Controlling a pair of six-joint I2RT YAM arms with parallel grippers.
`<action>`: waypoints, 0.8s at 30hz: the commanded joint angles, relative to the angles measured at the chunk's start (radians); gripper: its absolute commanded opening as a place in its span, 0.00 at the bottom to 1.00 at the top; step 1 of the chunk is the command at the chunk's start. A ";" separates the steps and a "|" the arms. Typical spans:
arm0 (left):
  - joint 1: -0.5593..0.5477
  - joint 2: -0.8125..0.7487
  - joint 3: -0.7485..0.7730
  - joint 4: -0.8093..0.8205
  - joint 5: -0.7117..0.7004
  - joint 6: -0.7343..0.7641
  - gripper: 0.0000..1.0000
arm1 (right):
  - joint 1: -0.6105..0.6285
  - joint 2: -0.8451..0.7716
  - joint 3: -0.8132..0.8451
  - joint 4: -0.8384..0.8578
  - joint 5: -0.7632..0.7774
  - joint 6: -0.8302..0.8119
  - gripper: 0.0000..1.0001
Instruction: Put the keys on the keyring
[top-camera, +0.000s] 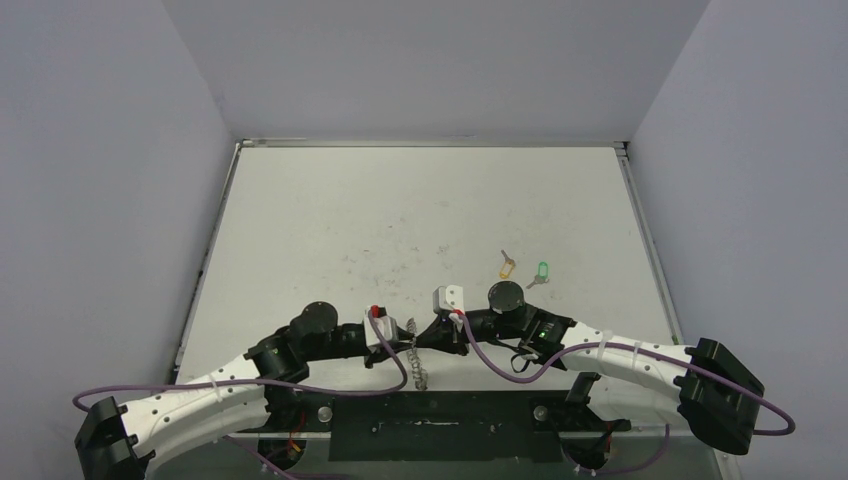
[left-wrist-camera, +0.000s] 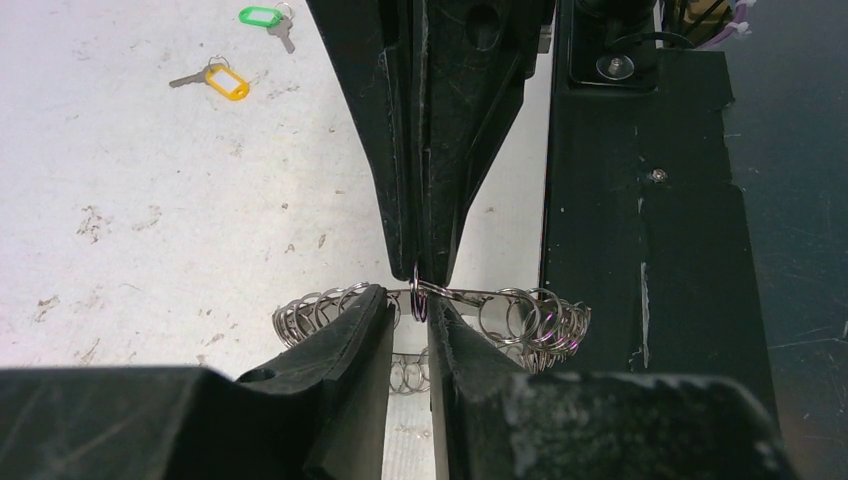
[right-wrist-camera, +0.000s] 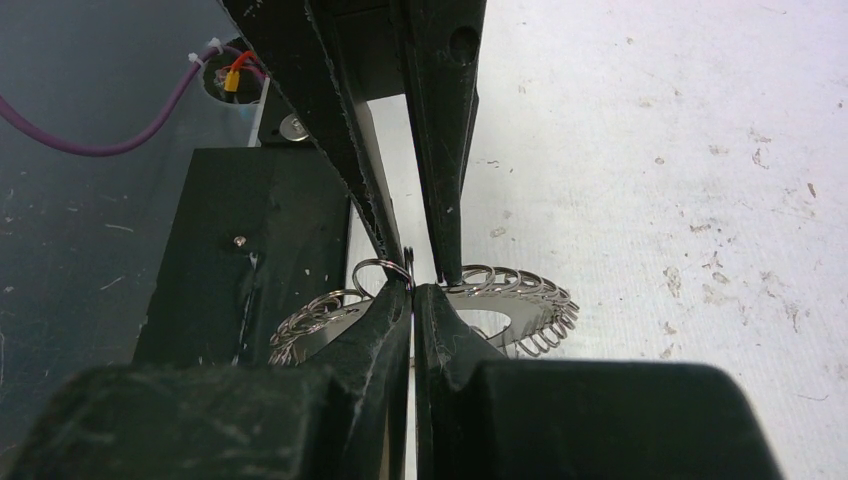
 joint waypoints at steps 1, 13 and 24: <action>-0.009 0.013 0.042 0.057 0.005 0.014 0.16 | 0.007 -0.019 0.045 0.040 -0.009 -0.010 0.00; -0.010 0.013 0.066 -0.002 -0.059 0.006 0.00 | 0.010 -0.019 0.061 -0.008 0.018 -0.025 0.09; -0.009 -0.022 0.000 0.016 -0.054 -0.041 0.00 | -0.074 -0.102 0.050 0.076 0.136 0.208 0.80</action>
